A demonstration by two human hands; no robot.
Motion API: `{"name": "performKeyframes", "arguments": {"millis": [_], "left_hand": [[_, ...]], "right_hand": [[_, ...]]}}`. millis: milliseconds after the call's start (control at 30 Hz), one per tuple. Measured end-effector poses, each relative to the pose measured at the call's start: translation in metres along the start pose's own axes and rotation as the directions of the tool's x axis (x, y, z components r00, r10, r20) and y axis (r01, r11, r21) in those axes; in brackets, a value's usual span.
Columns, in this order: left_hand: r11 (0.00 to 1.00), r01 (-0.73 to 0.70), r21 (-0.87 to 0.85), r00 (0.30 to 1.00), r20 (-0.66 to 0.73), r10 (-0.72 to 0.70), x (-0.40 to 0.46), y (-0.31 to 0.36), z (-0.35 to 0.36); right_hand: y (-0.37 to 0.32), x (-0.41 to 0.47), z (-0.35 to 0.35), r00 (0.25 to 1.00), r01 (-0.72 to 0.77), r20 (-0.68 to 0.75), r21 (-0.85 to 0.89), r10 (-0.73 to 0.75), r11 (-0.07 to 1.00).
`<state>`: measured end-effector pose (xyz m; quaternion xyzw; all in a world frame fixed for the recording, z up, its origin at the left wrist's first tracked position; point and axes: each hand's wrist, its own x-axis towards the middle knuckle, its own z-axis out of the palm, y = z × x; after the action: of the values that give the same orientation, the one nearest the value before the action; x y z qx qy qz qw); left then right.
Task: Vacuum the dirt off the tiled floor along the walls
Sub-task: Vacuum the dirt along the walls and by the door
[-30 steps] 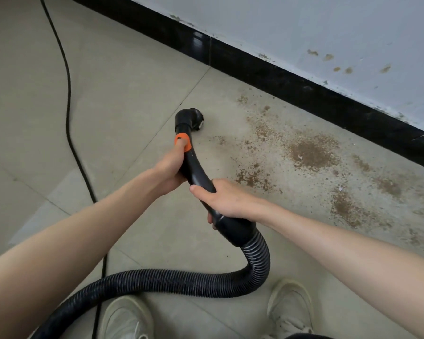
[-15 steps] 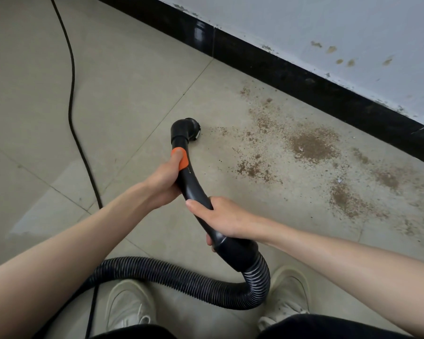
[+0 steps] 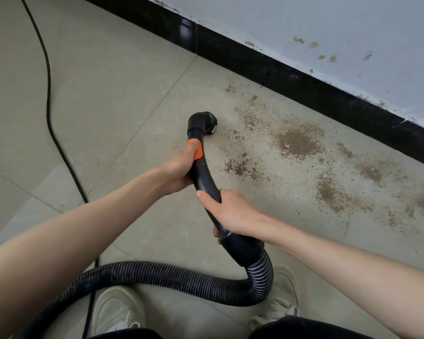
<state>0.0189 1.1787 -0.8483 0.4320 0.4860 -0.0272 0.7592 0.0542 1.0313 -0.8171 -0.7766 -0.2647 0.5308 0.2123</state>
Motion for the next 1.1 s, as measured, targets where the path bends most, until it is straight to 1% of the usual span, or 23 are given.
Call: {"name": "performKeyframes", "arguments": {"millis": [133,367,500,567,667,800,867,967,1100], "left_hand": [[1.000,0.008,0.024,0.999,0.037,-0.008,0.002,-0.004,0.012],[0.997,-0.005,0.073,0.996,0.095,-0.002,0.005,-0.003,0.036],[0.998,-0.022,0.061,0.998,0.058,0.018,0.004,-0.002,0.028],[0.999,-0.047,0.024,0.999,0.013,0.046,0.002,0.002,0.017],[0.997,-0.075,-0.022,0.995,-0.062,0.074,-0.003,0.005,-0.006],[0.993,-0.071,-0.096,0.982,-0.181,0.052,-0.018,0.001,-0.037],[0.989,-0.067,-0.133,0.973,-0.228,0.036,-0.028,-0.008,-0.049],[0.982,-0.068,-0.177,0.963,-0.268,0.019,-0.042,-0.027,-0.059],[0.976,-0.056,-0.211,0.965,-0.263,-0.001,-0.051,-0.043,-0.056]], "right_hand": [[0.009,-0.006,-0.005,0.999,-0.030,-0.011,0.033,0.031,0.999],[0.017,-0.012,-0.005,0.992,-0.086,-0.091,0.062,0.092,0.994],[0.011,-0.009,-0.002,0.993,-0.071,-0.094,0.042,0.074,0.997],[0.004,-0.005,-0.006,0.997,-0.042,-0.066,0.025,0.043,0.999],[-0.012,0.000,-0.008,1.000,0.000,0.015,-0.011,0.001,1.000],[-0.035,0.002,0.003,0.991,0.056,0.124,-0.123,-0.041,0.991],[-0.041,-0.002,0.010,0.979,0.081,0.196,-0.150,-0.051,0.985],[-0.040,-0.010,0.020,0.964,0.095,0.263,-0.171,-0.048,0.981],[-0.030,-0.021,0.028,0.963,0.074,0.269,-0.172,-0.025,0.982]]}}
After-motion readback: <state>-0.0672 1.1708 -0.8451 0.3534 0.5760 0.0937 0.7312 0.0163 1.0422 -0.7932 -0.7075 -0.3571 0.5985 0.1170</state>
